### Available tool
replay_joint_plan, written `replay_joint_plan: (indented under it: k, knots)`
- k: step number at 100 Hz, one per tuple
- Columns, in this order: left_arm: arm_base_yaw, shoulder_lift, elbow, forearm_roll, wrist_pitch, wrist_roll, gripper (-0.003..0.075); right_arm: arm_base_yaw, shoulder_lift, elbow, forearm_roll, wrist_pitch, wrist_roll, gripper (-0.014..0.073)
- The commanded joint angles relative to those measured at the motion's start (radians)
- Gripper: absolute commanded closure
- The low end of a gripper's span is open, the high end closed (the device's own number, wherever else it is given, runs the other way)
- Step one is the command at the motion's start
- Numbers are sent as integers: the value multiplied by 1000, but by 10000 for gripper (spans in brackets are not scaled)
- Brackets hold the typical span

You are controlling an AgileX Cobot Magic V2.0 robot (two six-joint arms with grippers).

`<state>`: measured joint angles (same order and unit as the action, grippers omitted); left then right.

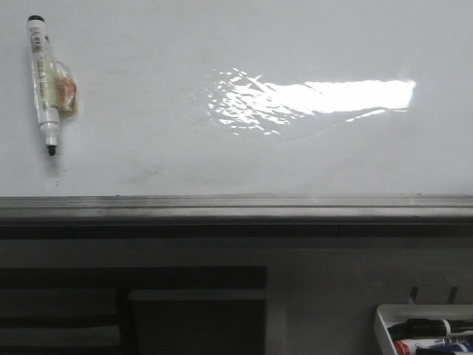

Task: Write number 5 on whiteboard

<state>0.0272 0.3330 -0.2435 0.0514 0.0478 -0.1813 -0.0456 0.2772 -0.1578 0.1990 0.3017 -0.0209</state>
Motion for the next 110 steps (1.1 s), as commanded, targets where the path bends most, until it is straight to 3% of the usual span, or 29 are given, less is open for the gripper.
replay_joint_plan:
  k: [1, 17, 48, 62, 88, 110]
  knots:
    - [-2, 26, -37, -13, -128, -12, 332, -7, 18, -37, -9, -87, -4, 655]
    - [-78, 49, -37, -7, -150, -12, 330, -7, 18, -37, -9, -112, -4, 655]
    - [-432, 202, -37, 2, -220, -12, 331, 78, 18, -37, -9, -130, -4, 655]
    - [-532, 331, -37, 0, -304, -12, 331, 109, 18, -37, -9, -123, -4, 655]
    - [-581, 590, -39, -80, -514, -23, 331, 109, 18, -37, -9, -109, -4, 655]
    - [-581, 736, -63, -80, -591, -78, 331, 109, 18, -37, -9, -106, -4, 655]
